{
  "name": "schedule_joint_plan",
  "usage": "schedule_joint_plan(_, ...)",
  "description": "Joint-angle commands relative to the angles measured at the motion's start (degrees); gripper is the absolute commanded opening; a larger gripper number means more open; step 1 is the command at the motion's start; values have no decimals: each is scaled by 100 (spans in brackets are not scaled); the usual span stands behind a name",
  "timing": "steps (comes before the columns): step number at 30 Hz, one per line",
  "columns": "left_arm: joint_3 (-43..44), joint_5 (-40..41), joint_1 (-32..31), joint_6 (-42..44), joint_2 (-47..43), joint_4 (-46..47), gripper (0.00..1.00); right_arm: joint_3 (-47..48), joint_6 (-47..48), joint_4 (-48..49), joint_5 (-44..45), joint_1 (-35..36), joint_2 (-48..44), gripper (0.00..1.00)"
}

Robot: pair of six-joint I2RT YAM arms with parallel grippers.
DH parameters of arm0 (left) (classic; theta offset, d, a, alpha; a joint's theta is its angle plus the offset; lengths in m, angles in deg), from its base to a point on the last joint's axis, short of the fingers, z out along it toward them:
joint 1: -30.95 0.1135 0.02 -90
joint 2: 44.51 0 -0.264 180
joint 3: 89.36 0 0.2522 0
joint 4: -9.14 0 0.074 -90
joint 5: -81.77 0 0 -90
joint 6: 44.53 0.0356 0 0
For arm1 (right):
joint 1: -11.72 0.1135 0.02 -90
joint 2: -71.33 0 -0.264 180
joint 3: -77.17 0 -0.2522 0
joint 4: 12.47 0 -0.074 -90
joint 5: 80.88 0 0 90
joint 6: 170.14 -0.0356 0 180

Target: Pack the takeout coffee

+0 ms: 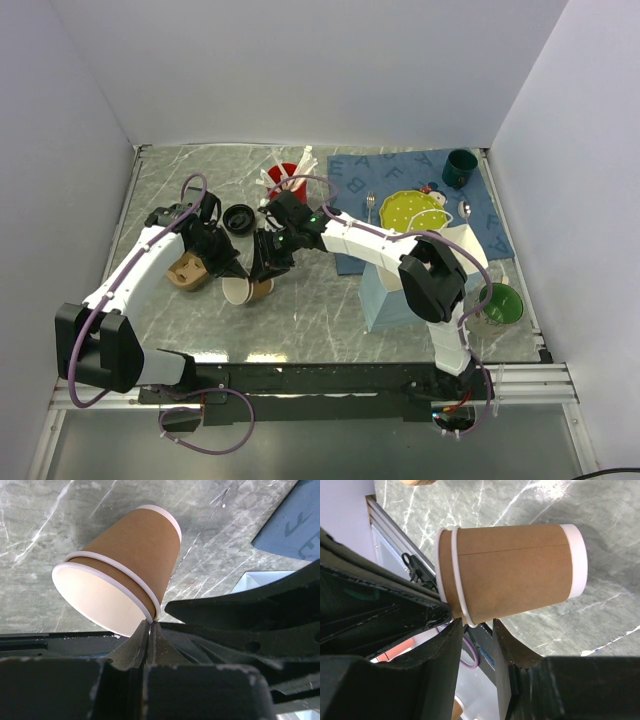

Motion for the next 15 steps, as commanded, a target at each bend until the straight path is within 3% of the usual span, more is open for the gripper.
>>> schedule_joint_plan(1,152,-149,-15,-44,-24,44,1,283,41,-127,202,37,141,38)
schedule_joint_plan(15,240,-44,-15,184,-7,-317,1,292,138,-708,1187,37,229,37)
